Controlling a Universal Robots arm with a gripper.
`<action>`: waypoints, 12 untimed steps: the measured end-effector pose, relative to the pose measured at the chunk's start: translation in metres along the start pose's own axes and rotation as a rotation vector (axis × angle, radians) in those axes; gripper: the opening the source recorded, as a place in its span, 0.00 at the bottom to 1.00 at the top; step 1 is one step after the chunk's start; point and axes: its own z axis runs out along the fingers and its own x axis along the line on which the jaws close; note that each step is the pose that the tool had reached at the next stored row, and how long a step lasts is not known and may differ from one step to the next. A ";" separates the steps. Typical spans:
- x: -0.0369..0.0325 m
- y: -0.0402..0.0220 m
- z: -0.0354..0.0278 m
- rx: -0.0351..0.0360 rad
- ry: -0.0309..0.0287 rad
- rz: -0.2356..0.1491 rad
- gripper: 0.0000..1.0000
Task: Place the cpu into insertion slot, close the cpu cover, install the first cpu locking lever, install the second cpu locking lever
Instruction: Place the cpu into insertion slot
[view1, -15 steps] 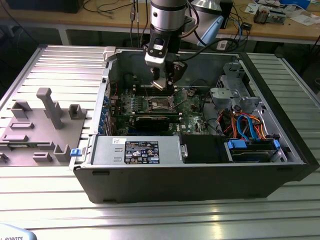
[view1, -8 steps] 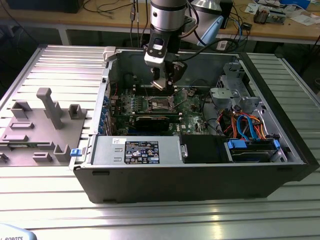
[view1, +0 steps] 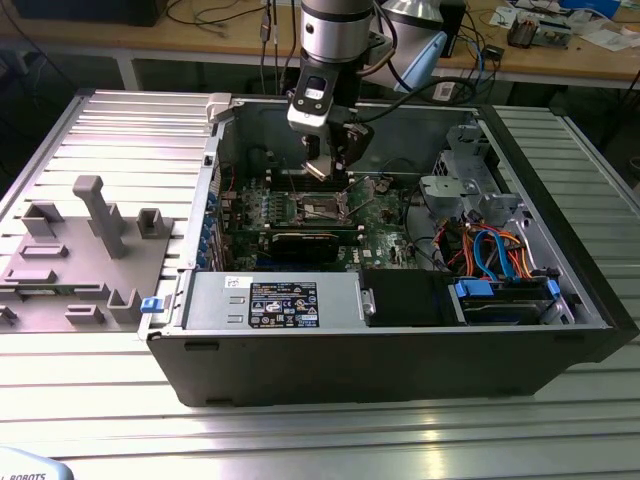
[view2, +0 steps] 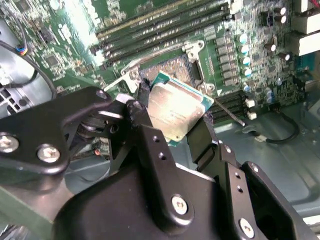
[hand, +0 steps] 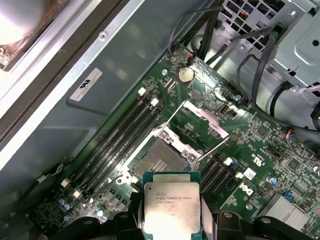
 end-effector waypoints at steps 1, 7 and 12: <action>0.0000 0.0000 0.0000 0.0000 -0.0001 0.002 0.55; 0.0000 0.0000 0.0000 -0.0001 -0.0004 0.010 0.55; 0.0000 0.0000 0.0000 -0.0001 -0.0007 0.017 0.55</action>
